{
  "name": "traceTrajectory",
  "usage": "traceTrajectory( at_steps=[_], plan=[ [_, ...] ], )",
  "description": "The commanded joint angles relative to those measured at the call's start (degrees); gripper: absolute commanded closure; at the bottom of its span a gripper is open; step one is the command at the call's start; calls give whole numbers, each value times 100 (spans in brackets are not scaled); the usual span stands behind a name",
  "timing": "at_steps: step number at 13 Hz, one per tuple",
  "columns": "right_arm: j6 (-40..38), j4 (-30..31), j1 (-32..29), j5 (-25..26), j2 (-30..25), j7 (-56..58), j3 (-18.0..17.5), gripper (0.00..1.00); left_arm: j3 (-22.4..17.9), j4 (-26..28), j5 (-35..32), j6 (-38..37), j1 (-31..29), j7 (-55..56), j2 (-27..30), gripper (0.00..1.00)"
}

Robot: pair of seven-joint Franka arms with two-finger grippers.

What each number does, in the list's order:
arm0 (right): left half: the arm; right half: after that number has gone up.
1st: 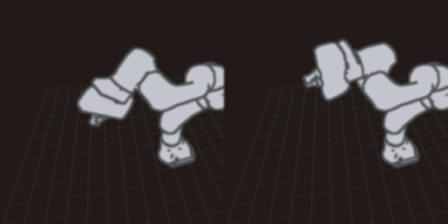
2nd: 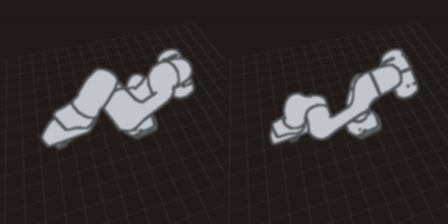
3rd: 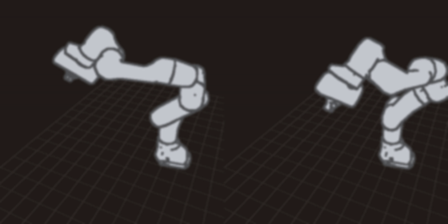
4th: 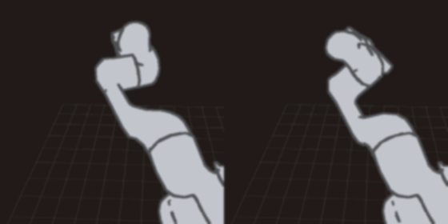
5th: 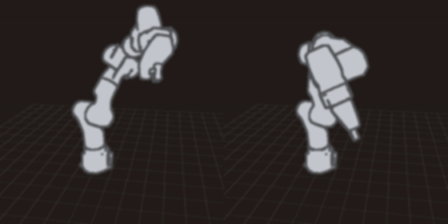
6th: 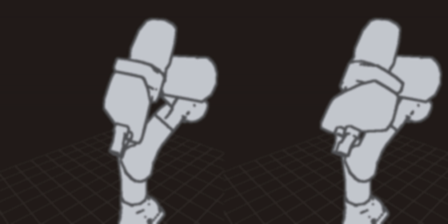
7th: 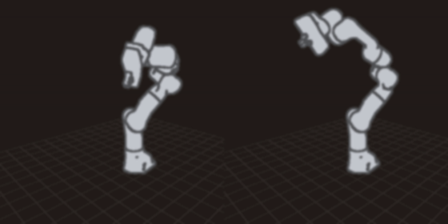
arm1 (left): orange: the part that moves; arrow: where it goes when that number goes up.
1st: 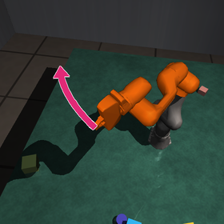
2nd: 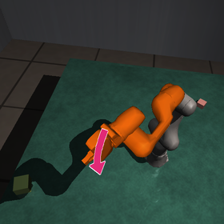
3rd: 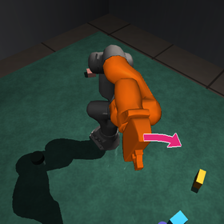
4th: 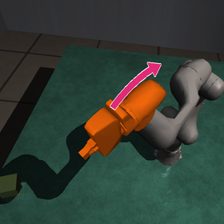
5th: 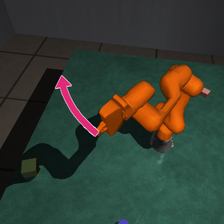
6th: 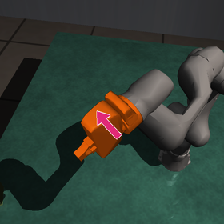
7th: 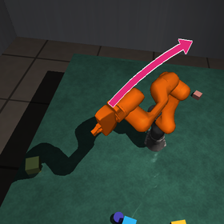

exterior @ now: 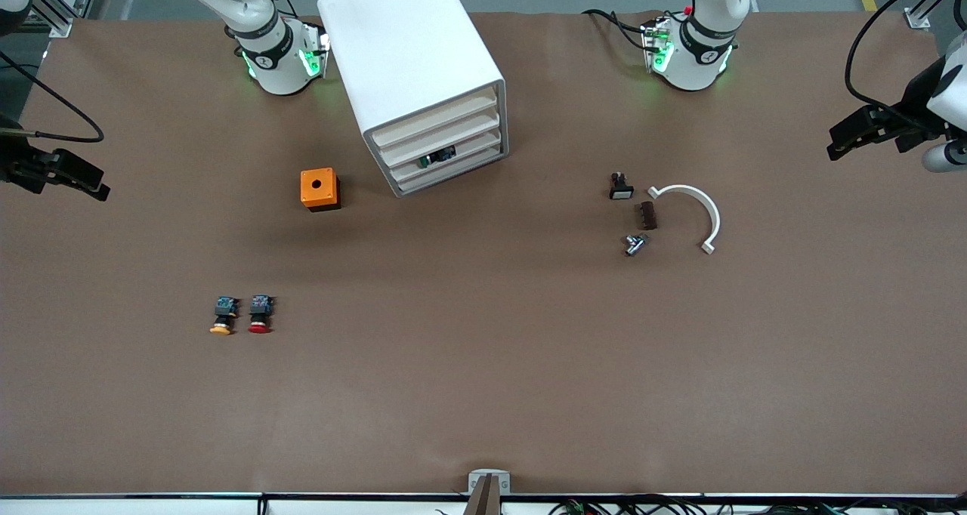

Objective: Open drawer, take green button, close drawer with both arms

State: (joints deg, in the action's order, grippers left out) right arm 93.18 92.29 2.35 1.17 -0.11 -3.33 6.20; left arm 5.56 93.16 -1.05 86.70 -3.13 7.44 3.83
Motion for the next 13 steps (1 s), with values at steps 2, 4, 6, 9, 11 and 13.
traceTrajectory(
  at_steps=[2, 4, 6, 9, 11, 13],
  plan=[
    [-37, 44, -86, -3, -138, 69, -40, 0, 15, -140, 70, 14, -30, -129, -31, 0],
    [-37, 44, -86, -3, -138, 69, -22, 0, 15, -429, 79, 14, -4, -129, -267, 0],
    [-81, 52, -59, -12, -199, 69, -14, 0, 15, -579, 79, 14, 14, -155, -583, 0],
    [-81, 61, -68, -12, -200, 69, 4, 0, 50, -623, 323, 40, 31, -24, -1137, 0],
    [-81, 79, -68, -12, -200, 60, 13, 0, 50, -851, 570, 49, 40, 212, -1611, 0],
    [-72, 87, -68, -12, -200, 43, 13, 0, 67, -1115, 588, 49, 145, 817, -2059, 0]
  ],
)
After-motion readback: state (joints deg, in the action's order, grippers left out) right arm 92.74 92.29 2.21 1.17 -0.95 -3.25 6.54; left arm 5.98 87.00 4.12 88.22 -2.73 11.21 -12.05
